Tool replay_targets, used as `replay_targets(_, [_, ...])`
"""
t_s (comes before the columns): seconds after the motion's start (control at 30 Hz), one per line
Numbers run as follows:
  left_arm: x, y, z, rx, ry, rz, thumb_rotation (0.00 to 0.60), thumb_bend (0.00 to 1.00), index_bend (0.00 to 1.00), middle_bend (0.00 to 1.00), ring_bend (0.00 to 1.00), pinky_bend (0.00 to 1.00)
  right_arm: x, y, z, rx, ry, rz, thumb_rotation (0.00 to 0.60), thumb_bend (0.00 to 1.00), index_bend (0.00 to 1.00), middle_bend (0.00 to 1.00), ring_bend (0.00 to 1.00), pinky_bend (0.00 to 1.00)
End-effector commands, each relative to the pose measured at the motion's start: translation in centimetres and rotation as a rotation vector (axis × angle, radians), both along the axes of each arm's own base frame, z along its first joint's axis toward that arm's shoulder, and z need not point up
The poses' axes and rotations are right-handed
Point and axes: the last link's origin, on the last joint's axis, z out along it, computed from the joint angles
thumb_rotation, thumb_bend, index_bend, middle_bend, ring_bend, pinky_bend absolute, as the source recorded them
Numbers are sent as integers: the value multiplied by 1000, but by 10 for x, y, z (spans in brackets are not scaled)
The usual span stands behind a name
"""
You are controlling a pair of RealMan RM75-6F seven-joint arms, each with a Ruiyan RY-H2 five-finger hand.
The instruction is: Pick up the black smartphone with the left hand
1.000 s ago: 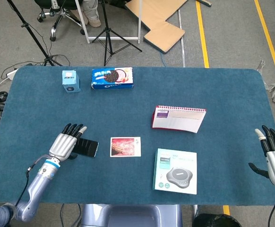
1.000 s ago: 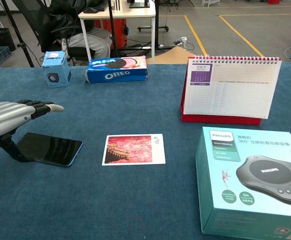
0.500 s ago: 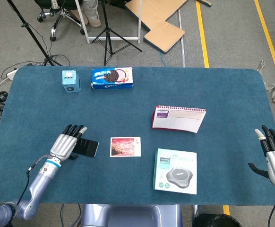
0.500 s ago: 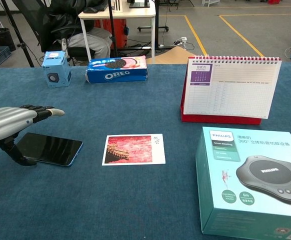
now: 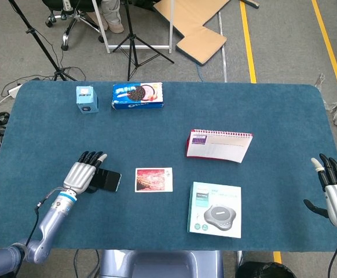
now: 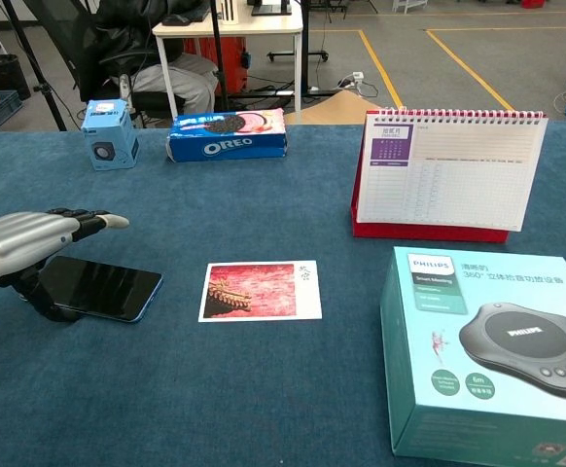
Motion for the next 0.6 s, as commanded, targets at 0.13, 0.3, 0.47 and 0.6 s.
replay_targets(0.13, [-1,1,0,5,2,-3,600,186,0,0,0,0,0,0,0,1,0,0,600,0,55,0,0,0])
replay_targets(0.3, [-1,0,-4,-13,9,-6,600,243,0,0,0,0,0,0,-1,3,1,1,600,0,55,0,0,0])
replay_targets(0.47, [-2,-1,-7,-15,12,-6,600,246,0,0,0,0,0,0,-1,5,-2,1,600,0,55,0,0,0])
replay_targets(0.6, [-3,-1,-8,-15,14,-4,600,292,0,0,0,0,0,0,-1,6,-4,2,600,0,55,0,0,0])
